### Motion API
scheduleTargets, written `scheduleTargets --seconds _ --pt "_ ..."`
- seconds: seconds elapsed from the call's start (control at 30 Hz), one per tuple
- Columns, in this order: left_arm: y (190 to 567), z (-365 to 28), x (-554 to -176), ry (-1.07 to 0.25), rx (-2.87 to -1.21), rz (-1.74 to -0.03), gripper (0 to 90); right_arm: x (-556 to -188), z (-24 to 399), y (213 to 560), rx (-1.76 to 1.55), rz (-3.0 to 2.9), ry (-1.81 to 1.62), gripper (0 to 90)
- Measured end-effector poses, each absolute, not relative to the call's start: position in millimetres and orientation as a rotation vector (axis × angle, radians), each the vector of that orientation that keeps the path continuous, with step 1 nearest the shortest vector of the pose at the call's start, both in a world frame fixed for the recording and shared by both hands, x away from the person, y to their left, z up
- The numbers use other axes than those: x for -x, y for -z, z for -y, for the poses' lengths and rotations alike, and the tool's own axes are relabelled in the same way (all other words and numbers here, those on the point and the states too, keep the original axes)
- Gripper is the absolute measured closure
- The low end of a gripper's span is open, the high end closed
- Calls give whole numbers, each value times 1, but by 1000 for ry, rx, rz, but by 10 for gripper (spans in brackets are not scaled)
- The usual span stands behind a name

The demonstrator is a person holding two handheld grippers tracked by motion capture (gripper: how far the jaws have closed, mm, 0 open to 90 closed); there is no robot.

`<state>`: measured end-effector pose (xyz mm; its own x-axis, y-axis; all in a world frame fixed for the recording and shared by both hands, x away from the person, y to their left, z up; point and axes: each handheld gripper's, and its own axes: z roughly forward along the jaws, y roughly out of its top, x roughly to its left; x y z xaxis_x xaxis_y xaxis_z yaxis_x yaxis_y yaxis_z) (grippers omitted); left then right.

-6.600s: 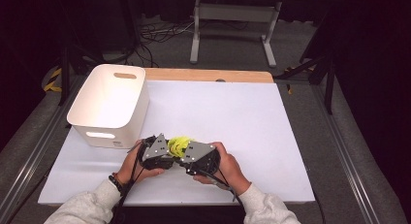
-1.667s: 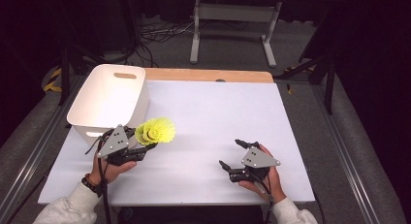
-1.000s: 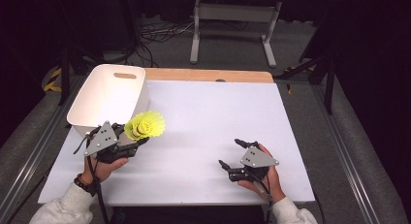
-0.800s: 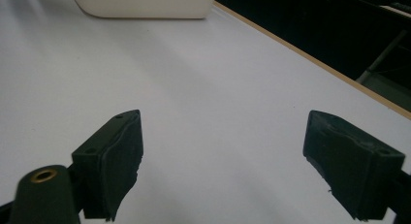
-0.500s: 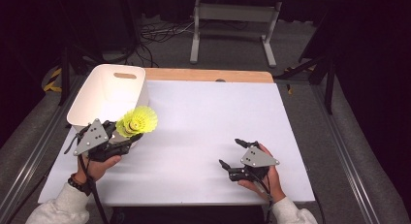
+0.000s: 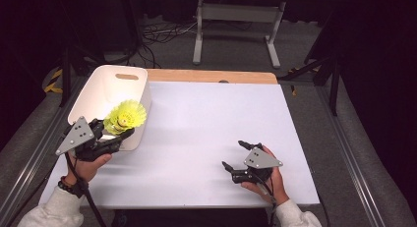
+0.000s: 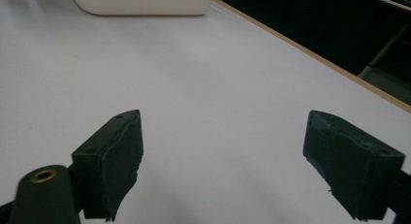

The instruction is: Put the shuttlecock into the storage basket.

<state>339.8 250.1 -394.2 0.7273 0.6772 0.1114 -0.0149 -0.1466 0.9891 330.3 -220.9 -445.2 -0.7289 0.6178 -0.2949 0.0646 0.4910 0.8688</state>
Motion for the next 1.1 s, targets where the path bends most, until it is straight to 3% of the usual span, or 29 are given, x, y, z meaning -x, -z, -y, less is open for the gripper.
scheduleTargets --seconds 1.1 --pt "353 -268 -383 -686 -1655 -644 463 -332 221 448 -565 -2179 -1191 152"
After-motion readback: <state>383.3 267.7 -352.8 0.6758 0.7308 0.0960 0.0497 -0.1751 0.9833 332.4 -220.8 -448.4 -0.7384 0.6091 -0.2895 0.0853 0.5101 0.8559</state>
